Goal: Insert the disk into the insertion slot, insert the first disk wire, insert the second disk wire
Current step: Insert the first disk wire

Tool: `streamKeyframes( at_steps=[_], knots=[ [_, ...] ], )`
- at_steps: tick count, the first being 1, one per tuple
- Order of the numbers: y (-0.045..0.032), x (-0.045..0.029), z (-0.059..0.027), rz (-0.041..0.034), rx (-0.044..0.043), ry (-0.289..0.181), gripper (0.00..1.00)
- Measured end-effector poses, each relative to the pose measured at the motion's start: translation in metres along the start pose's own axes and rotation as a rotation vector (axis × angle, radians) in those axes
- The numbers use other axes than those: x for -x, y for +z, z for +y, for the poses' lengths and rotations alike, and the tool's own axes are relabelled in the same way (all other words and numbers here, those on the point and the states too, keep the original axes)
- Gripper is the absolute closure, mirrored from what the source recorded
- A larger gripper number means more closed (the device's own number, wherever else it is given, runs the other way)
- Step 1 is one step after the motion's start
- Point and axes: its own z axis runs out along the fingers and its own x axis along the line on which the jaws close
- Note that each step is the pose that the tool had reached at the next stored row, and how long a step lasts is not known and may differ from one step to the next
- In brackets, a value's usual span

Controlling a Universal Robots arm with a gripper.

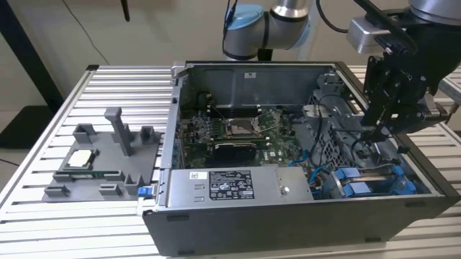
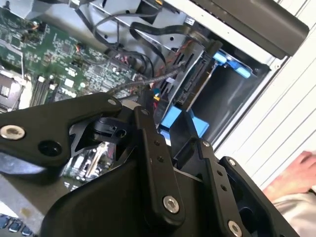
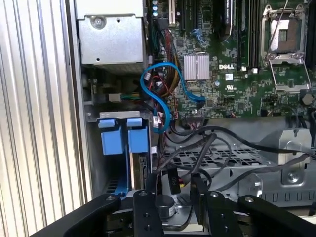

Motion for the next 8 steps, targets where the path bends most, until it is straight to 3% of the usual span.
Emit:
streamKeyframes(
  at_steps=[3,8],
  knots=[
    [0.0011,-0.0001,0.0014,0.0029,-0.0001,-0.006,0.59],
    [0.0027,-0.0008,0.0034,0.0008,0.001,-0.04,0.59]
  ],
)
